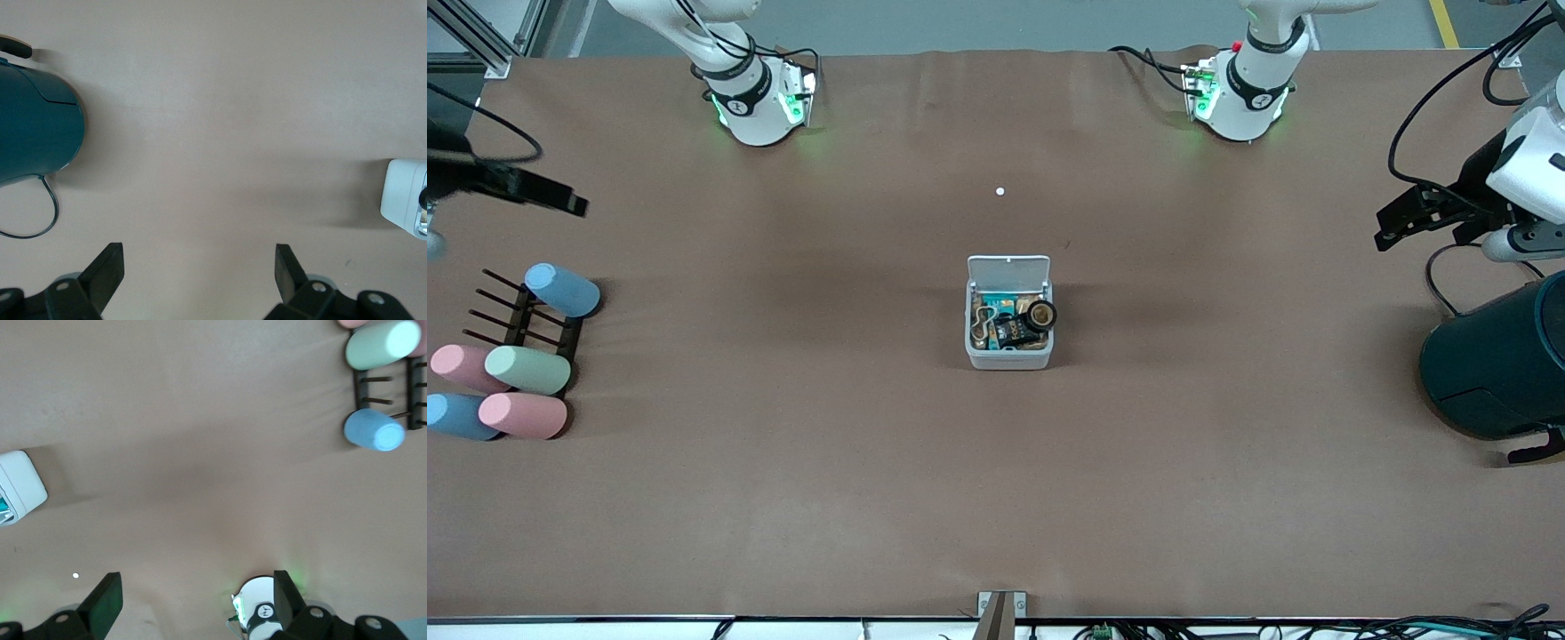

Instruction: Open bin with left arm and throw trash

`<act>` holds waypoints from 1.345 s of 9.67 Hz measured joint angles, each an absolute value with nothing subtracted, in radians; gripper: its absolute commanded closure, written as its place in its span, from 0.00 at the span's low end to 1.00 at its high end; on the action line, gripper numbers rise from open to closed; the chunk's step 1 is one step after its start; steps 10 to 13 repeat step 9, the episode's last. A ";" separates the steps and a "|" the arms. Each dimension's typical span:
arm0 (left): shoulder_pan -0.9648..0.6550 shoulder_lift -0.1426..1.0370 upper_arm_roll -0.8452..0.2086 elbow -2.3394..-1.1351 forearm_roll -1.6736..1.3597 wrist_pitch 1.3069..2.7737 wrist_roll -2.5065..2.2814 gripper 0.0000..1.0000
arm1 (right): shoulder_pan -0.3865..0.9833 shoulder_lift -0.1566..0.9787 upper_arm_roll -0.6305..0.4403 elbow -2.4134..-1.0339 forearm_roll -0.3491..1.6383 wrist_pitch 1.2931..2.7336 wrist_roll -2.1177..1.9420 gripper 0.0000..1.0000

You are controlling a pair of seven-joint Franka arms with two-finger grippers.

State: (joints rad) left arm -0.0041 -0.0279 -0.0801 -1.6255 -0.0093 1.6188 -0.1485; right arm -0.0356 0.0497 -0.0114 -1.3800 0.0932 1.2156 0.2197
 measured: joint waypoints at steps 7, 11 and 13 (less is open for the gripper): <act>-0.004 -0.006 -0.080 -1.608 -0.009 1.619 -0.155 0.00 | -0.037 0.020 0.005 -1.364 0.012 1.220 0.035 0.01; -0.004 -0.006 -0.080 -1.607 -0.009 1.619 -0.155 0.00 | -0.037 0.020 0.005 -1.364 0.012 1.239 0.029 0.01; -0.004 -0.006 -0.080 -1.607 -0.009 1.619 -0.155 0.00 | -0.037 0.020 0.005 -1.364 0.012 1.239 0.029 0.01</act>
